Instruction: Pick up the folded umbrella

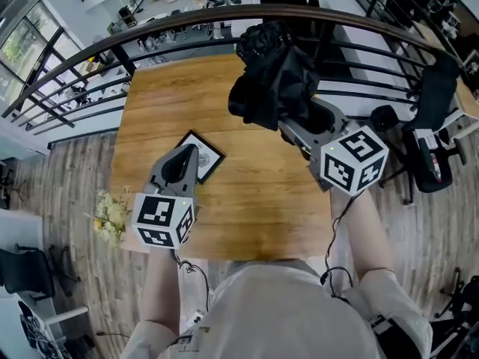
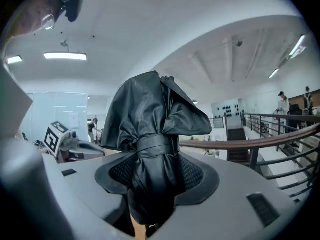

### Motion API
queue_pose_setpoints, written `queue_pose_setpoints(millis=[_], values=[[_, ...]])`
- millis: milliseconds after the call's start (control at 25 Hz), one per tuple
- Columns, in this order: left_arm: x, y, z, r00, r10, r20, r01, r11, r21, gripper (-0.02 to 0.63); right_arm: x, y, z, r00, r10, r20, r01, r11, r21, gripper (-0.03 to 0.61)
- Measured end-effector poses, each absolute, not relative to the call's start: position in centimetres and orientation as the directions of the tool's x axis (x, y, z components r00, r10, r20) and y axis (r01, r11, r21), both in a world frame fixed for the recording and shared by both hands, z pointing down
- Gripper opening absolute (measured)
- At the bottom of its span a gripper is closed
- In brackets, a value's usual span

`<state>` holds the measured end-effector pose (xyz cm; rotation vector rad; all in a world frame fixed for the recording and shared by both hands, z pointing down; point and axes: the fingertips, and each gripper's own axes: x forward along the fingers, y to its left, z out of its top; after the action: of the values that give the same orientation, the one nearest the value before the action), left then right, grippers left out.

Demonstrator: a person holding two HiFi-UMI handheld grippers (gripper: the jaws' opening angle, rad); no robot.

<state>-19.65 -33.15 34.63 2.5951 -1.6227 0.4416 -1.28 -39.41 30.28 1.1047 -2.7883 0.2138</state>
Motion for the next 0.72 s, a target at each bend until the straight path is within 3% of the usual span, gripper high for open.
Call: queue_pose_setpoints(millis=[280, 480, 720], values=[[-18.2, -31.0, 28.1, 0.444, -0.887, 0.125, -0.863, -0.461, -0.208, 0.017, 0.3, -32.7, 21.2, -0.663, -0.746, -0.065, -0.748, 0.663, 0.017, 0.247], [-17.6, -28.4, 25.6, 0.454, -0.890, 0.046, -0.846, -0.447, -0.290, 0.017, 1.1, -28.6, 19.2, -0.597, -0.789, -0.146, -0.801, 0.595, 0.057, 0.247], [-16.9, -25.6, 24.2, 0.467, -0.884, -0.006, -0.853, -0.448, -0.268, 0.017, 2.2, -24.8, 19.3, -0.559, -0.805, -0.196, -0.828, 0.552, 0.095, 0.249]])
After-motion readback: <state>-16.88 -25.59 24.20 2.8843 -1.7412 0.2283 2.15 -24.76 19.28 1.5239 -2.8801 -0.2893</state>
